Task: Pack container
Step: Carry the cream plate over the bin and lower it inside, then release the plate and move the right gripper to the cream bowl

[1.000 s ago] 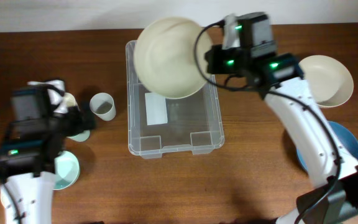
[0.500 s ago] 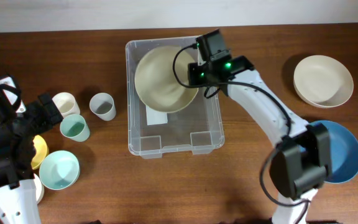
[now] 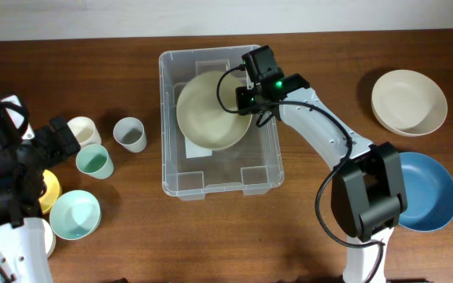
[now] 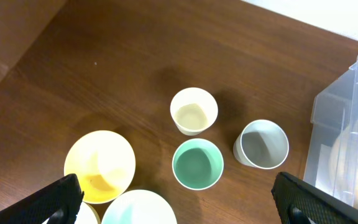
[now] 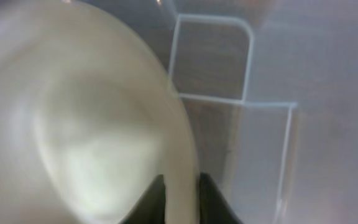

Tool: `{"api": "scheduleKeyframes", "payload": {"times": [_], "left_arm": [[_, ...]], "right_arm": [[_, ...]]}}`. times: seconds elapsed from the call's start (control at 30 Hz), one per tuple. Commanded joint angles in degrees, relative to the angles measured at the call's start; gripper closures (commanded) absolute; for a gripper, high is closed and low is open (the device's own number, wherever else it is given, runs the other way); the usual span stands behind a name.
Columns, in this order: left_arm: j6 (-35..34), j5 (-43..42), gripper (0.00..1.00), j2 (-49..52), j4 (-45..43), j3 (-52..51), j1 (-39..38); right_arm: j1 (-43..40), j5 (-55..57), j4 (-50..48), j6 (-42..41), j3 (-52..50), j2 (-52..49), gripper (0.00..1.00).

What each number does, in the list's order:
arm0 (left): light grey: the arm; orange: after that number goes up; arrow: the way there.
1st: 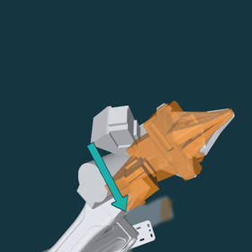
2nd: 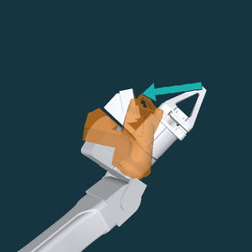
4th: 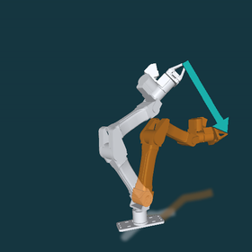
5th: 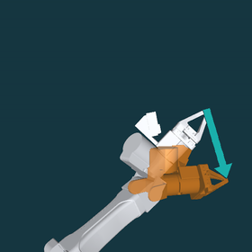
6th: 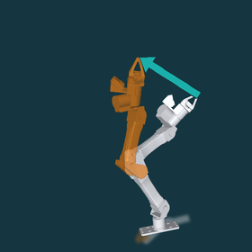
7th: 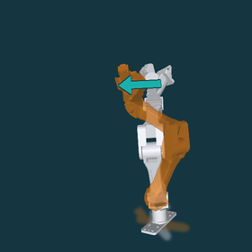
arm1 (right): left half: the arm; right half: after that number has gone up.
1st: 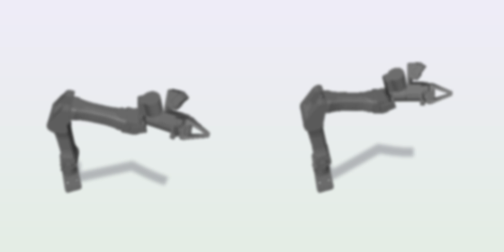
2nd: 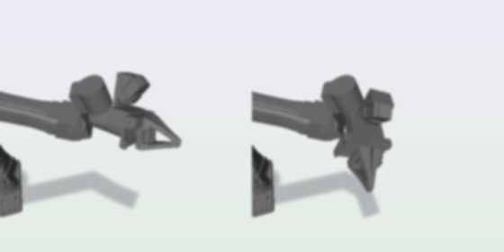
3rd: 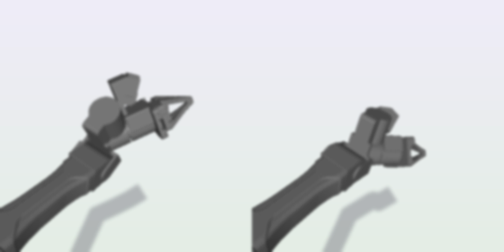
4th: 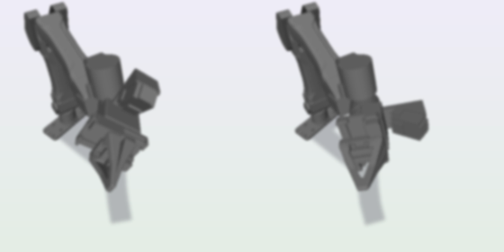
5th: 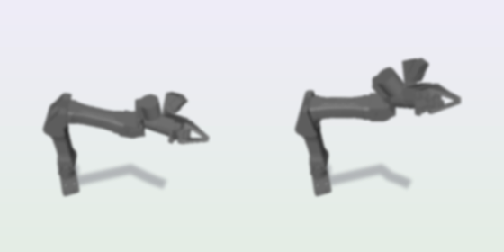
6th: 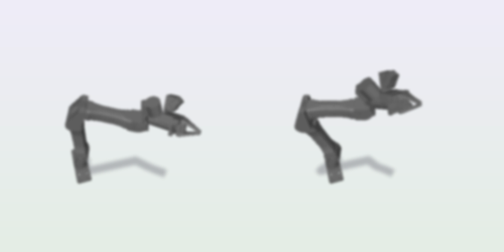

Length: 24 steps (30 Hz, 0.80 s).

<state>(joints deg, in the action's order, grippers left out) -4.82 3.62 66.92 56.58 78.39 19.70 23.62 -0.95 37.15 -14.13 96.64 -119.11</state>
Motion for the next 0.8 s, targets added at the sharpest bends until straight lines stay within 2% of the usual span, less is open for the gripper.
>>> {"api": "scheduleKeyframes", "payload": {"times": [0.0,0.17,0.27,0.37,0.53,0.63,0.77], "left_arm": [[-0.50,-1.31,0.00,1.62,0.09,0.50,0.33],[-0.39,-1.29,0.00,3.80,0.09,0.50,0.33],[9.77,-8.07,0.00,5.57,0.09,0.50,0.33],[14.10,-11.78,0.00,7.37,-0.37,0.50,0.33],[15.91,-11.78,0.00,12.59,-1.51,0.50,0.33],[15.91,-11.76,0.00,16.70,-2.25,0.50,0.33],[15.89,-11.76,0.00,21.40,-2.29,0.50,0.33]], "right_arm": [[0.00,0.81,-0.26,1.92,1.18,-0.33,0.80],[0.00,0.79,-0.07,1.92,1.20,-0.31,0.74],[0.00,-1.25,1.07,2.36,1.90,0.66,0.71],[0.00,-1.99,4.20,5.11,4.92,1.88,0.71],[-0.13,-1.49,12.15,8.26,13.33,4.61,0.64],[-0.87,0.44,17.33,8.15,19.04,6.05,0.62],[-4.68,1.49,24.06,5.42,25.70,7.69,0.53]]}}
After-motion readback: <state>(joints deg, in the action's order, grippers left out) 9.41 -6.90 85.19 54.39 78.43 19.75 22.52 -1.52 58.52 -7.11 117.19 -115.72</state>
